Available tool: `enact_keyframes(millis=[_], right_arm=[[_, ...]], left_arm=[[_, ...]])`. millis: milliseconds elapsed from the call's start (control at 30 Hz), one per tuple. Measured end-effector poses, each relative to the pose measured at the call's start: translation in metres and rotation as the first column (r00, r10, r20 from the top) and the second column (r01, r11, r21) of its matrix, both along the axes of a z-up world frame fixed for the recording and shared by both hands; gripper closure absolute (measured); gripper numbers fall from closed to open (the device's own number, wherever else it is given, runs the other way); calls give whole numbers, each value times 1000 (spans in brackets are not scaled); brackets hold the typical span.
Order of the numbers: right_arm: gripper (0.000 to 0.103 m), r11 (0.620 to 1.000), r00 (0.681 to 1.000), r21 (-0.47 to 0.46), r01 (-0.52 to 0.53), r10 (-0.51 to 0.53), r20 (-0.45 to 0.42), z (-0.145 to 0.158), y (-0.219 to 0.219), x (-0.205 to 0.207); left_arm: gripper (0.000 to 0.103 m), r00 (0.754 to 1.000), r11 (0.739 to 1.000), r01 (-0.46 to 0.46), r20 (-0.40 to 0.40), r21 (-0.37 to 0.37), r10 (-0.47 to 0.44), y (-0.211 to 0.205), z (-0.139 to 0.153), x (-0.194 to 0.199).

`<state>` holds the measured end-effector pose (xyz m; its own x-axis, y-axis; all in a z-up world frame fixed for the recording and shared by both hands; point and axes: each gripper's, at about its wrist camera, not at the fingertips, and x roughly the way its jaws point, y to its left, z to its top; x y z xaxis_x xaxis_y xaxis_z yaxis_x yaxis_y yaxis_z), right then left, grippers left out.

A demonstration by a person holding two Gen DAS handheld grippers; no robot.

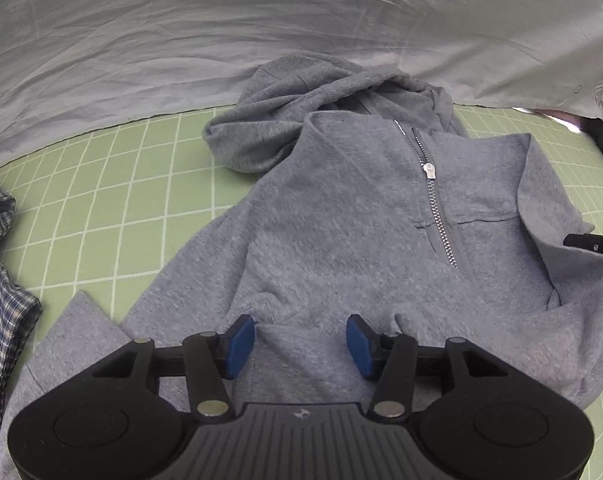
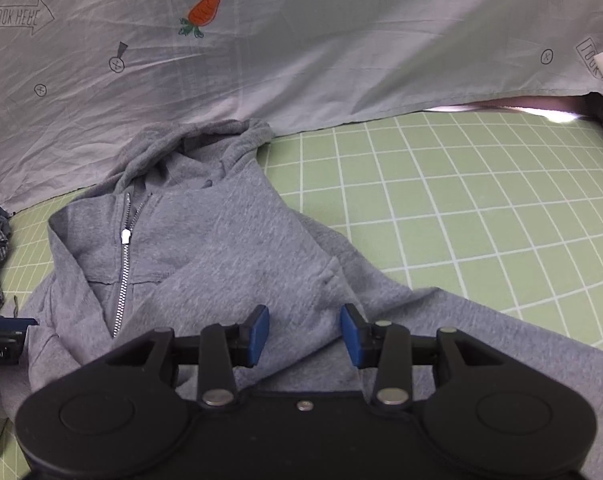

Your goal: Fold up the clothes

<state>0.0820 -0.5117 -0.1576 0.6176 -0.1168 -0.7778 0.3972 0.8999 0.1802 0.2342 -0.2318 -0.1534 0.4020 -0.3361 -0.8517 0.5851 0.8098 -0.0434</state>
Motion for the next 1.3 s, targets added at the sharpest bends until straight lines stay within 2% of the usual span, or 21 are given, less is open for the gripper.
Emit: enact_keyframes(millis=[33,67,100,133,167,200,300,367,400,533,567,600,633,700,767,867,933,1000,1133,1233,1300], right_arm=[[62,1000,1000,-2,0,0,-3,-1,0,0],[62,1000,1000,-3,0,0,-7,-3,1,0],[62,1000,1000,-4,0,0,-8,-3,1,0],[62,1000,1000,-5,-1,0,-8,-3,1,0],[62,1000,1000,-6,-1,1,-9,-3,1,0],[62,1000,1000,-7,-2,2,-9,-3,1,0],[63,1000,1000,-16,-11,11,-8,-2,1,-1],[66,999,1000,-28,-21,21,-9,-2,1,-2],[66,999,1000,-29,-23,22,-8,-2,1,-3],[67,999,1000,-28,-18,18,-9,-3,0,-3],[67,999,1000,-29,-16,16,-10,-3,0,-3],[67,999,1000,-33,-16,16,-7,-1,1,-3],[67,999,1000,-38,-16,16,-2,1,1,-3],[67,998,1000,-55,-16,17,14,7,2,-3],[66,996,999,-84,-21,24,36,14,3,-2],[66,993,997,-109,-41,48,61,20,3,4],[66,992,995,-115,-58,67,69,21,3,11],[64,989,993,-123,-82,92,73,20,4,17],[45,980,986,-134,-144,153,59,12,8,32],[47,969,981,-166,-185,192,25,2,13,41],[59,962,978,-182,-206,209,0,-4,14,45]], left_arm=[[52,1000,1000,-6,10,0,6,0,0,-2],[60,1000,1000,-19,20,2,19,1,0,-3],[76,999,999,-43,17,-11,43,5,2,-2],[82,998,997,-67,14,-24,67,9,3,-1],[85,996,995,-91,10,-37,91,14,5,-1],[92,993,992,-116,4,-53,116,18,6,0],[98,967,961,-255,-11,-111,255,43,14,3],[98,924,911,-382,-33,-154,381,66,17,7],[102,896,880,-442,-45,-172,441,78,19,9],[103,764,749,-644,-74,-158,641,122,14,19],[103,756,731,-653,-111,-197,645,130,15,20],[102,766,735,-641,-122,-223,631,132,18,21],[102,796,766,-603,-97,-223,598,127,23,20],[95,852,829,-518,-40,-210,523,113,32,20],[89,895,874,-440,-13,-206,447,94,36,20],[81,942,921,-327,5,-212,336,60,34,23],[73,969,957,-235,38,-172,245,37,33,23],[52,988,986,-129,76,-110,138,14,29,25],[48,996,998,-25,81,-53,30,-10,20,27],[44,998,999,-11,68,-51,14,-17,11,29],[46,998,999,-27,54,-36,28,-21,4,34]])
